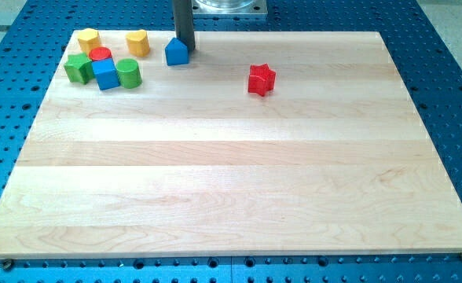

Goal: Place the triangle at the left of the red star

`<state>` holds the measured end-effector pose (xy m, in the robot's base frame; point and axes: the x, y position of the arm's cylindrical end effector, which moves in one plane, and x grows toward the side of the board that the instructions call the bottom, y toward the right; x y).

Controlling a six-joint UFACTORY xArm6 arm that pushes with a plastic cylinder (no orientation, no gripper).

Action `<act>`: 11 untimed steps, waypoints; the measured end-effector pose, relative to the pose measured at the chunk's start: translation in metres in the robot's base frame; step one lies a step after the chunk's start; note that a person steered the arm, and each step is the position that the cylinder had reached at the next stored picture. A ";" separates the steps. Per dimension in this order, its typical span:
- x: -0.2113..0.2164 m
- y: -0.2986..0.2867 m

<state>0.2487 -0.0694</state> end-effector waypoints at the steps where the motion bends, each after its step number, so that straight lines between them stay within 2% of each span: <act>1: 0.025 0.014; 2: -0.020 0.014; 3: -0.055 -0.012; 4: -0.033 -0.039; 6: 0.052 -0.021; 7: 0.066 -0.003; 8: 0.024 -0.041; 9: 0.027 -0.016; 11: 0.061 0.031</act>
